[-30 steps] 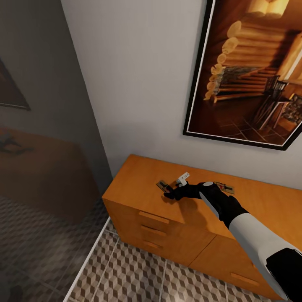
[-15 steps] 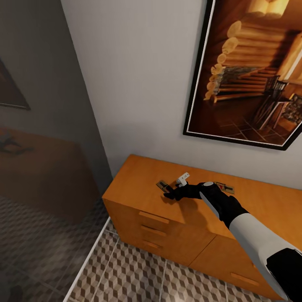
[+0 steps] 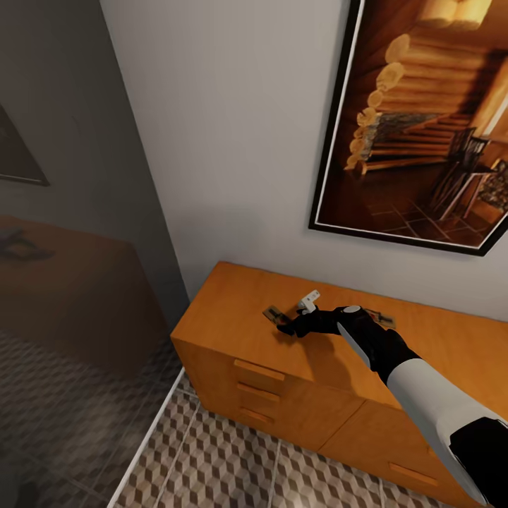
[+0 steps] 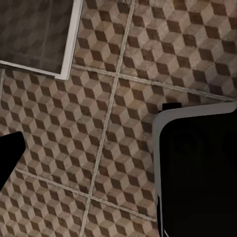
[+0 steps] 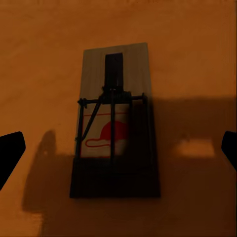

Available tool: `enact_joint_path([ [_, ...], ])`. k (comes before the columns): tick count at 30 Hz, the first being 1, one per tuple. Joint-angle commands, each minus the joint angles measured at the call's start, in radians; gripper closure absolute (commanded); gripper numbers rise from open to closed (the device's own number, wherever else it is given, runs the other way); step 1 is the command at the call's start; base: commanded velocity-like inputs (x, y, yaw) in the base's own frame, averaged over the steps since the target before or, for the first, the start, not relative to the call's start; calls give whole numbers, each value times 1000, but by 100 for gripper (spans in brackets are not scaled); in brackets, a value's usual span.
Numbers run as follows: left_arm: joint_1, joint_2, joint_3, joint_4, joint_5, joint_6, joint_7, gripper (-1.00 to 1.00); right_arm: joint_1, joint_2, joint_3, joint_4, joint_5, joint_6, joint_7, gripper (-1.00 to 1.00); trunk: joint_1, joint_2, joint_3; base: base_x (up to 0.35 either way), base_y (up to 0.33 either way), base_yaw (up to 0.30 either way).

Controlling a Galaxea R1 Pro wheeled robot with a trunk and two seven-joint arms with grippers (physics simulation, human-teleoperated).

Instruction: Take the four mousetraps from the cabinet in the bathroom and place them on the bathroom floor. Make sure all four end up on the same floor surface, and ensure that at least two of them are either under or directly next to the same bathroom sink.

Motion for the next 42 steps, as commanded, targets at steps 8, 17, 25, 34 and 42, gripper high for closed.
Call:
enact_joint_path([
  [8, -2, -1, -9, 4, 8, -6, 1, -100, -1, -2, 4, -1, -9, 8, -4, -100, 1, -2, -2, 62, 0, 0],
  [17, -2, -1, -9, 4, 8, -6, 1, -100, -1, -2, 4, -1, -9, 8, -5, -100, 1, -2, -2, 9, 0, 0],
  [25, -2, -1, -9, 4, 8, -6, 1, -100, -1, -2, 5, -1, -9, 8, -7, -100, 1, -2, -2, 0, 0, 0],
  [34, -2, -1, -9, 4, 8, -6, 1, -100, -1, -2, 6, 0, -9, 8, -7, -100, 1, -2, -2, 0, 39, 0],
  [42, -2, -2, -9, 4, 8, -6, 1, -100, -1, -2, 6, 0, -8, 8, -8, -100, 1, -2, -2, 0, 55, 0],
])
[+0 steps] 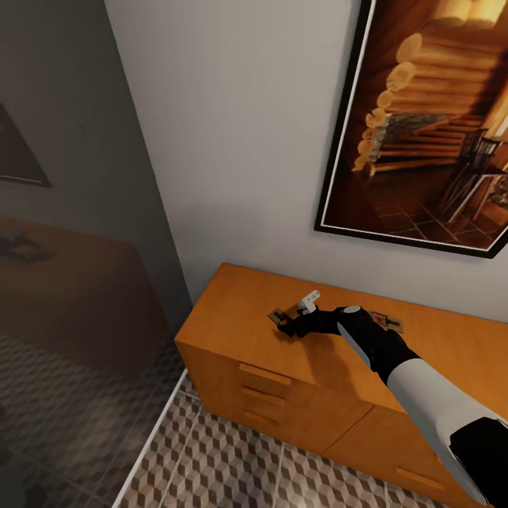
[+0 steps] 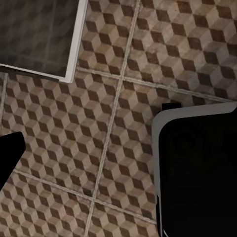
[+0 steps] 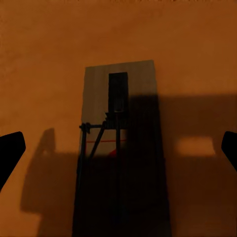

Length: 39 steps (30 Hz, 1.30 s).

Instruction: Take the four mousetraps from the cabinet in the bathroom and place them on the bathroom floor. Make sure all four end up on the same floor surface, and ensure that at least two of them are either under or directly next to the same bathroom sink.

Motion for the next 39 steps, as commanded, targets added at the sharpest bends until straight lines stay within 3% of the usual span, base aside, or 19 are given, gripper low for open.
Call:
enact_joint_path([
  [1, -2, -1, -9, 4, 8, -6, 1, -100, -1, -1, 4, -1, -10, 8, -2, -100, 1, -2, -2, 0, 15, 0],
  [39, -2, -1, -9, 4, 8, -6, 1, -100, -1, 2, 7, -1, -8, 8, -53, -100, 1, -2, -2, 0, 1, 0],
])
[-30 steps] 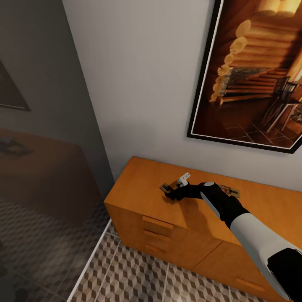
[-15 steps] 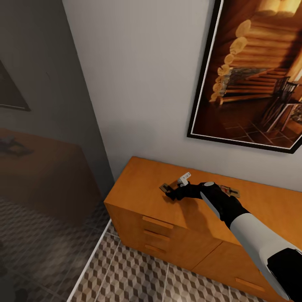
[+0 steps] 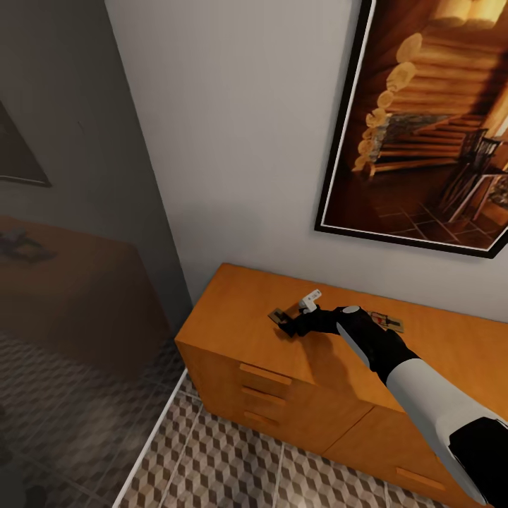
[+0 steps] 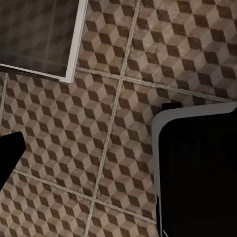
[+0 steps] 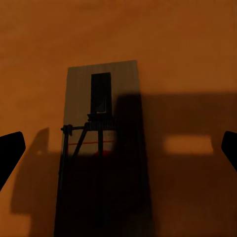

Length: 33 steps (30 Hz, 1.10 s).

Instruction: Take the four mousetraps from the cabinet in the bathroom and place them on the bathroom floor. Make sure all four end up on the same floor surface, and ensure that at least two of them are either under or directly next to the same bathroom sink.

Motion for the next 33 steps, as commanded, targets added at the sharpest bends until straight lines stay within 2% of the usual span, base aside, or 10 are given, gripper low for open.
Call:
enact_joint_path([
  [1, -2, 0, -9, 4, 8, -6, 1, -100, -1, -1, 4, -1, -11, 8, -2, -100, 1, -2, -2, 0, 0, 0],
  [33, -2, -1, -9, 4, 8, -6, 1, -100, -1, -1, 5, 24, -9, 8, -4, -100, 1, -2, -2, 0, 25, 0],
])
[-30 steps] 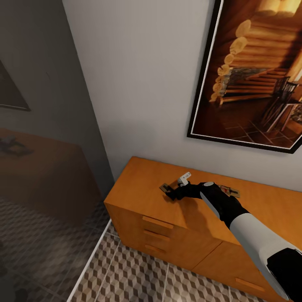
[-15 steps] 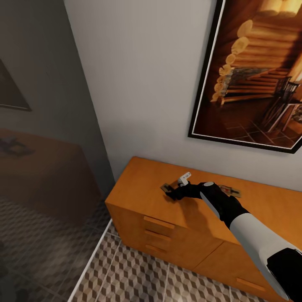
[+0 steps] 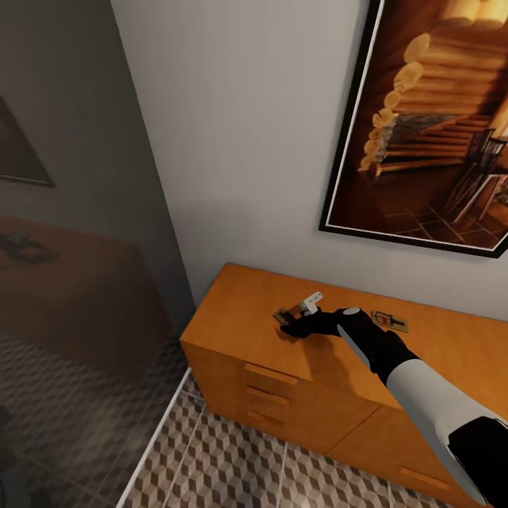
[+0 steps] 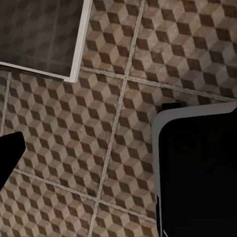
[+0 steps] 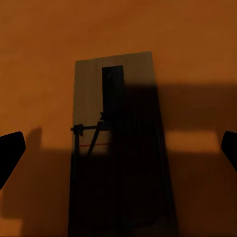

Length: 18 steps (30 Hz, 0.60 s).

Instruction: Take the four mousetraps from the cabinet in the bathroom and place them on the bathroom floor. Make sure all four end up on the same floor surface, and ensure that at least two of them are either under or directly next to the same bathroom sink.

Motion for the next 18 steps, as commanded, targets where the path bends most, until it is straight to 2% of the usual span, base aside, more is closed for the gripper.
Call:
enact_joint_path([
  [1, -2, -1, -9, 4, 8, -6, 1, -100, -1, -1, 5, 0, -10, 7, -2, -100, 1, -2, -2, 0, 3, 0],
  [12, -2, -1, -9, 4, 8, -6, 1, -100, -2, -1, 5, 6, -6, 7, -4, -100, 1, -2, -2, 0, 1, 0],
  [18, -2, 0, -9, 4, 8, -6, 1, -100, -1, -1, 5, 6, -3, 7, -31, -100, 1, -2, -2, 0, 0, 0],
])
